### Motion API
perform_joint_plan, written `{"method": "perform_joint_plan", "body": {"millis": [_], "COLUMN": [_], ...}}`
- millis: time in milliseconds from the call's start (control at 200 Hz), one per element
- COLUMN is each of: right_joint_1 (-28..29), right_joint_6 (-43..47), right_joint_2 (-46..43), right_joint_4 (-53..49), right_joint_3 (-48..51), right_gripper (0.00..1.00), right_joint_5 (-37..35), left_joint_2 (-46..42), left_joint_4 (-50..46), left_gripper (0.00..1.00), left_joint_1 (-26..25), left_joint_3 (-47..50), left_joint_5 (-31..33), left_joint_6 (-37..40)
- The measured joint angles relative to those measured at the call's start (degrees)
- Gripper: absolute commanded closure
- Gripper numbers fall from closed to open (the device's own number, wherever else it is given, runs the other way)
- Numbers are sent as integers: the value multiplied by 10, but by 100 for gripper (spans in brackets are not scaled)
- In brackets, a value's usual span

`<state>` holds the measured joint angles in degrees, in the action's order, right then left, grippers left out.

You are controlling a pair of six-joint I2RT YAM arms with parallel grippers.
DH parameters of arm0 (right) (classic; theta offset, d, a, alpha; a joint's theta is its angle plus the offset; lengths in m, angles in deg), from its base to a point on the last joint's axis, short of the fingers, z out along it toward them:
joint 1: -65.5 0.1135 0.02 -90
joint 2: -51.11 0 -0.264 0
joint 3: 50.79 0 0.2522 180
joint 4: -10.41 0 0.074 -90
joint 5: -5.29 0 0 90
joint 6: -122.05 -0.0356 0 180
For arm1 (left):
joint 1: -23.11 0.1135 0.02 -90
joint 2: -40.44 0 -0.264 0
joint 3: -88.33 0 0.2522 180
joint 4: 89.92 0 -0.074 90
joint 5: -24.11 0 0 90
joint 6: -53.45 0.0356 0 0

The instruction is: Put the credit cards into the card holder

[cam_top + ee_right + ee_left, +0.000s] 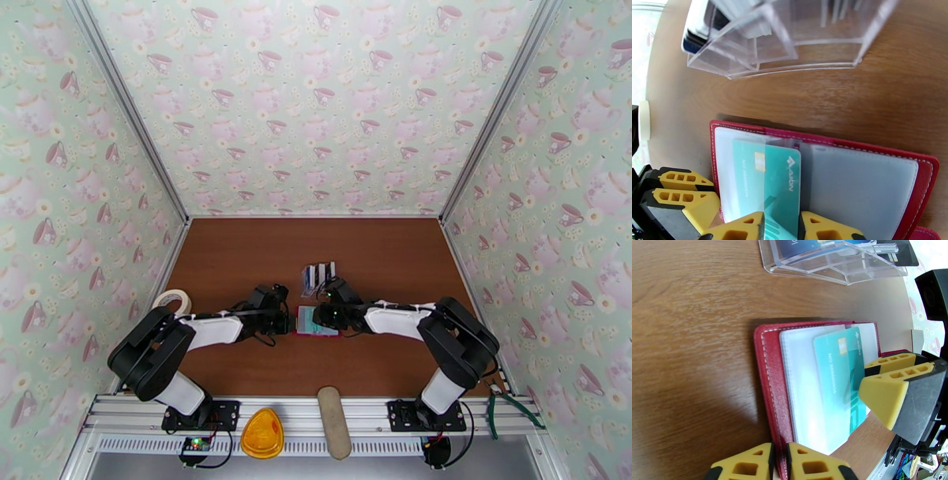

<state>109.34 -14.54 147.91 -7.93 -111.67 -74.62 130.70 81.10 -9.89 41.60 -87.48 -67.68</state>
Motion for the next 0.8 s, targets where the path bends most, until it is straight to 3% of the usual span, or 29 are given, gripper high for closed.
{"method": "perform_joint_plan", "body": {"millis": [646, 801], "right_joint_1": [37, 38], "right_joint_6": [14, 15], "right_joint_2": [32, 32], "right_joint_4": [-61, -65], "right_joint_3": [-61, -62], "right_gripper": [72, 66], "right_joint_5": [-12, -16], "left_joint_2": [1, 2], "left_joint_4": [1, 2], "left_gripper": [81, 81], "left_joint_1": [-1, -1], "left_joint_3": [0, 0], "left_joint_5": [0, -1], "left_joint_6": [0, 0]}}
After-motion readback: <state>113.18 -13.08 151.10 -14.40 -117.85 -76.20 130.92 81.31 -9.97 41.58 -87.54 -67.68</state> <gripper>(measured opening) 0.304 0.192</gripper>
